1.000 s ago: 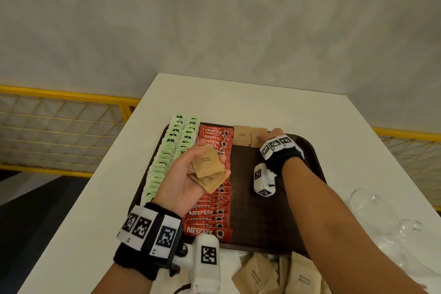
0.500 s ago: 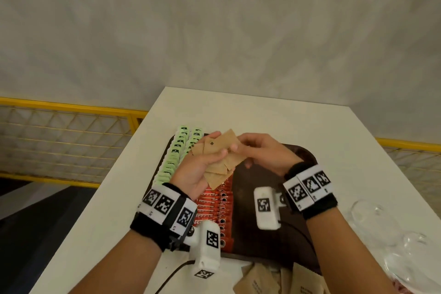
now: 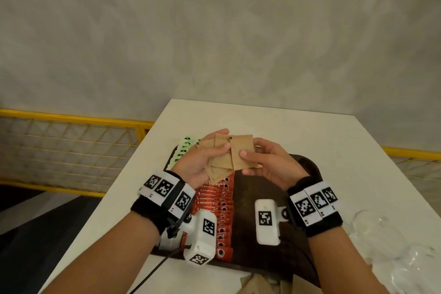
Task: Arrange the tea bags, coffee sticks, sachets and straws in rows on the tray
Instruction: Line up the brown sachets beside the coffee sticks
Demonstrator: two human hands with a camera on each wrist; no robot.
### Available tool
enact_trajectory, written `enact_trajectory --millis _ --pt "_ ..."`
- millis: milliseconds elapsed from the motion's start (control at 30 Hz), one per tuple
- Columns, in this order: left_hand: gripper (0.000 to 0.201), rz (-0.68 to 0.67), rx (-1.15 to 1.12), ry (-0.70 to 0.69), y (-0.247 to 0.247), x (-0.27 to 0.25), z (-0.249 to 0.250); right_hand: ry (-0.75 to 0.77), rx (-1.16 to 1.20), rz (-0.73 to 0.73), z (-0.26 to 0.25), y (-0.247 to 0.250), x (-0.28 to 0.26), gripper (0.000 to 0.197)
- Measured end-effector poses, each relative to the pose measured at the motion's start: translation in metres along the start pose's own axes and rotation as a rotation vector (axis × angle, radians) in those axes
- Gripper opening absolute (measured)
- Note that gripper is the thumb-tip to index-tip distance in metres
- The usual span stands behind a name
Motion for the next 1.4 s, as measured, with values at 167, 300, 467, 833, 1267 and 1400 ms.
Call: enact_trajectory --millis 167,300,467,833,1267,1400 --pt "0.017 0.028 0.024 -0.003 -0.006 0.004 0.002 0.010 -0.043 0.013 -0.006 -0.002 0.003 0.022" --pt "0.015 0.048 0.013 -0.004 -0.001 0.007 0.007 0.076 -0.174 0.112 -0.018 0.016 0.007 0.020" --pt "0.020 0.040 0.033 0.017 -0.002 0.008 0.009 0.131 -0.260 0.031 -0.031 0.021 0.006 0.012" --pt "0.036 -0.100 0.128 0.055 -0.010 0.003 0.003 0.053 -0.077 0.095 -0.027 0.002 0.018 0.020" --pt "0.052 0.131 0.034 -0.149 0.006 0.015 0.018 0.148 -0.131 0.076 -0.003 -0.001 0.010 0.027" --pt "0.044 0.194 0.154 -0.206 0.010 0.016 0.029 0.197 -0.298 0.130 -0.014 0.005 0.008 0.040"
Point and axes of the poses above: each hand's wrist, its own x-axis towards the middle knuckle, its own y-axis out of the back of the hand, z = x × y, the point moved 5 cm from there along x, towards the middle knuckle, and after that the axes turned 15 degrees about z, right-handed, at the moved point
